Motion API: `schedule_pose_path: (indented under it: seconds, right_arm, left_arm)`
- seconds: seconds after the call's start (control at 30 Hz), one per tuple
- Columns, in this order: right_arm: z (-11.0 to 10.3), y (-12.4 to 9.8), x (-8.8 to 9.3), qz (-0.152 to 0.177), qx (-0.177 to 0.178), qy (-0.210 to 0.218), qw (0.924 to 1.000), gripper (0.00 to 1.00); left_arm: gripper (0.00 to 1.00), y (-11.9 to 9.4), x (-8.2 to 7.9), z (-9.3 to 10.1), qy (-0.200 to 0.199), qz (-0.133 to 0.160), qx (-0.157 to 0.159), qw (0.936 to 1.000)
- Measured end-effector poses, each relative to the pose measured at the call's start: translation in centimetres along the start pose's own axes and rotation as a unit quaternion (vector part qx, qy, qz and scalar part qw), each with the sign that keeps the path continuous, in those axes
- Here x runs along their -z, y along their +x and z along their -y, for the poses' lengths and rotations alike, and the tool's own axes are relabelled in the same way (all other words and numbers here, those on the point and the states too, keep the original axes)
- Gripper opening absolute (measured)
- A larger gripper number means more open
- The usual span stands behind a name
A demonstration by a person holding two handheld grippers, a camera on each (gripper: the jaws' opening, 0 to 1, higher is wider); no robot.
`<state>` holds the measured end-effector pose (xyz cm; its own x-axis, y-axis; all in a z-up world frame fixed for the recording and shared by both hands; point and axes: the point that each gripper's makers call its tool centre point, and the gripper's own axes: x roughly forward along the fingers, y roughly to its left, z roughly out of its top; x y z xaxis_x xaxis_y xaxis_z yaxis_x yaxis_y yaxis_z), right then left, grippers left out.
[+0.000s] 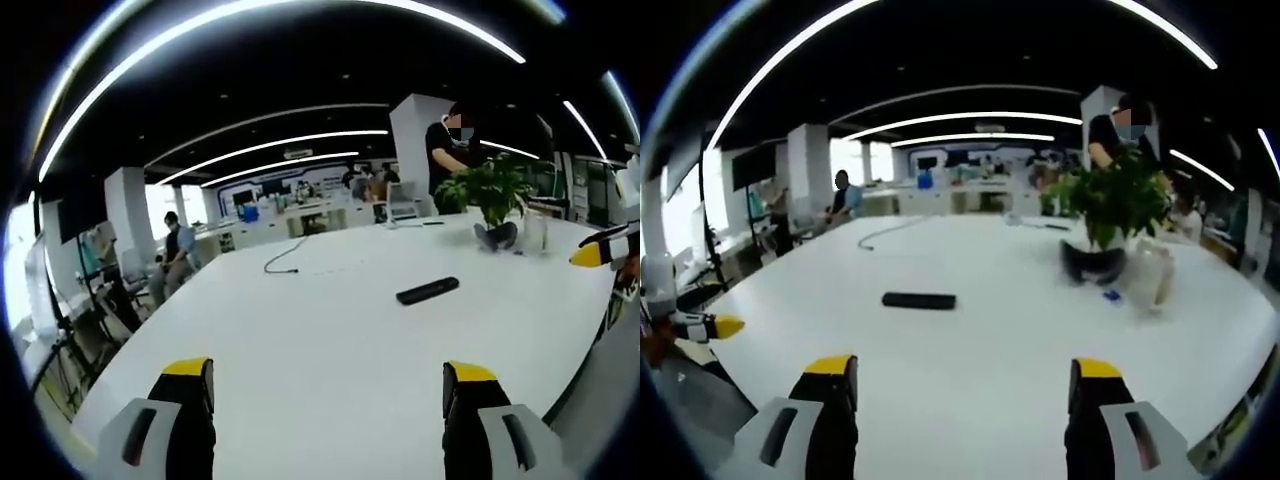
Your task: Press the specified remote control buttons in sequence, fully releasing each button before pressing the next.
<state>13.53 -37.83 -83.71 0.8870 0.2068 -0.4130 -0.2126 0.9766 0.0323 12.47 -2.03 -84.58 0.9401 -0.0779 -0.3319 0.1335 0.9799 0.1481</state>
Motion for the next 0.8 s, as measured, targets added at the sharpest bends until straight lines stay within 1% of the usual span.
schedule_pose_path:
  seconds: [0.3,0.8]
  right_arm:
    - [-0.06,0.07,0.05,-0.001,0.000,0.000,1.0000,0.85]
    - [0.04,0.09,0.04,-0.001,0.001,0.000,1.0000,0.85]
  left_arm:
    - [0.98,0.07,0.18,0.01,0.000,-0.007,0.001,1.0000]
    - [0.98,0.02,0.14,-0.02,0.001,-0.008,-0.001,1.0000]
